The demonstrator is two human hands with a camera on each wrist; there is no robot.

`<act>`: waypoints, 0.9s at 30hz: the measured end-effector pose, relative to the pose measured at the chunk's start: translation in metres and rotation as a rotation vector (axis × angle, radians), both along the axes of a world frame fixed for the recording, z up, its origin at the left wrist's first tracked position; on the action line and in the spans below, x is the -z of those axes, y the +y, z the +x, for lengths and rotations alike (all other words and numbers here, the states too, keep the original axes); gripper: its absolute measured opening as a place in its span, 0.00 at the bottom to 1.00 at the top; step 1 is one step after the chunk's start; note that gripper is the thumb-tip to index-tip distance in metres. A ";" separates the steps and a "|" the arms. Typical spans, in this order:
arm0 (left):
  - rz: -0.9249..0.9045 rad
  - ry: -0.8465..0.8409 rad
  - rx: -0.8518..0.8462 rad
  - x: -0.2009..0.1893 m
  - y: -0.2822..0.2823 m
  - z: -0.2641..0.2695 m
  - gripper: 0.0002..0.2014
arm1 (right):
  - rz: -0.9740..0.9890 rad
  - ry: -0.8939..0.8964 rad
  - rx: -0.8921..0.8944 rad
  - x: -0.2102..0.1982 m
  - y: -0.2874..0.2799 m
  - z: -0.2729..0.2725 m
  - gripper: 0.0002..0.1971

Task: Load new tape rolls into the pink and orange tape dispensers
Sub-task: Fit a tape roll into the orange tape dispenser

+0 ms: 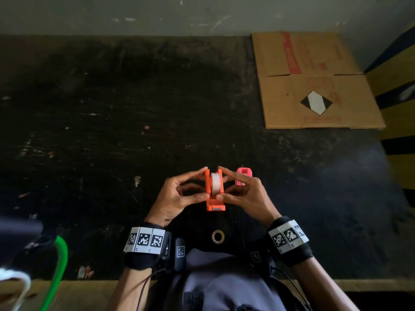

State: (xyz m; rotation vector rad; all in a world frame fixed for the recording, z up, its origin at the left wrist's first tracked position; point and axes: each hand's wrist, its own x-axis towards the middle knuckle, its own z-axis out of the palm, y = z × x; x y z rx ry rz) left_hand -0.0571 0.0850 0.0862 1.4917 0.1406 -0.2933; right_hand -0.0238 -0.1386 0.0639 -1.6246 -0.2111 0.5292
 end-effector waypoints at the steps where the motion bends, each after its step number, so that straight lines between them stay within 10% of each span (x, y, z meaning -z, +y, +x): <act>1: 0.004 -0.001 0.002 0.000 -0.001 0.000 0.34 | 0.000 -0.003 0.002 0.000 0.000 0.000 0.36; 27: 0.042 0.011 0.040 0.018 0.016 0.010 0.36 | -0.154 -0.085 -0.080 0.009 0.014 0.019 0.38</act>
